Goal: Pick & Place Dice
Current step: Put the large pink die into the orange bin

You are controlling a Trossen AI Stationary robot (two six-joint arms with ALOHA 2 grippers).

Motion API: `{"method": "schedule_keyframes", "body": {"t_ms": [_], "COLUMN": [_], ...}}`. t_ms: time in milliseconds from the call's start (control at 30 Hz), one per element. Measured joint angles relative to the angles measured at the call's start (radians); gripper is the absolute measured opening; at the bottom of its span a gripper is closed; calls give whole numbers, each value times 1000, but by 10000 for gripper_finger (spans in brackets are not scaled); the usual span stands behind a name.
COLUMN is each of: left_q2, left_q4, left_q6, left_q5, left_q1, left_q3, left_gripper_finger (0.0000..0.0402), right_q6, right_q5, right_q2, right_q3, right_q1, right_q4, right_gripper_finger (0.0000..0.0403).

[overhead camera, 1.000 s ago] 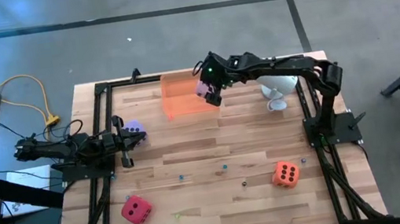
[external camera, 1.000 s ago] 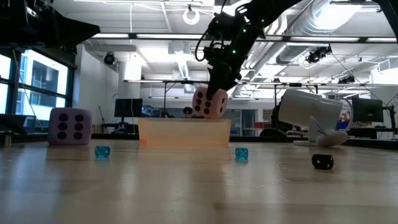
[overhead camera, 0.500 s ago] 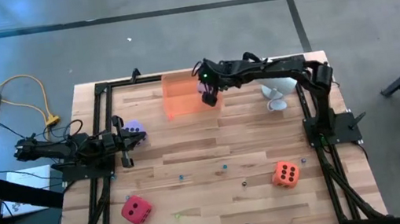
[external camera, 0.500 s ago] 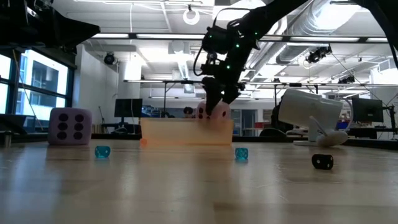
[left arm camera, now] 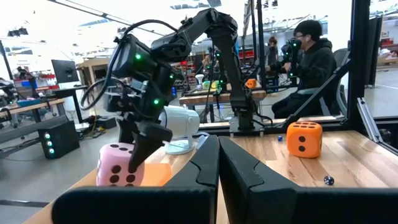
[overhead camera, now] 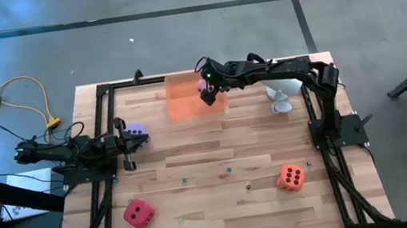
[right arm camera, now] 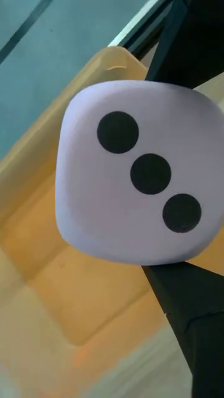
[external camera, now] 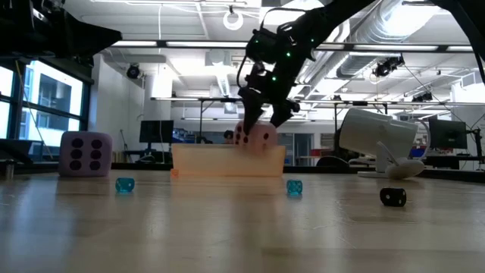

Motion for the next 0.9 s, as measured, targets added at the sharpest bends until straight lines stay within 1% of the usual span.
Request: {"method": "schedule_keyframes", "body": {"t_ms": [300, 500, 533, 633, 700, 900], "left_q2": [0, 0, 0, 0, 0, 0], "left_q4": [0, 0, 0, 0, 0, 0], "left_q6": [0, 0, 0, 0, 0, -4], "left_q5": [0, 0, 0, 0, 0, 0], "left_q1": [0, 0, 0, 0, 0, 0], "left_q3": [0, 0, 0, 0, 0, 0], "left_gripper_finger": [0, 0, 0, 0, 0, 0], "right_q6": [59, 59, 59, 58, 61, 133], "right_q5": [-1, 5, 26, 155, 221, 245], "right_q2": [0, 0, 0, 0, 0, 0], "right_q3": [0, 0, 0, 0, 0, 0], "right_q1": [7, 42, 51, 79, 92, 117], "right_q4": [7, -21, -30, -37, -55, -84], "right_gripper_finger": [399, 399, 399, 399, 399, 399]}}
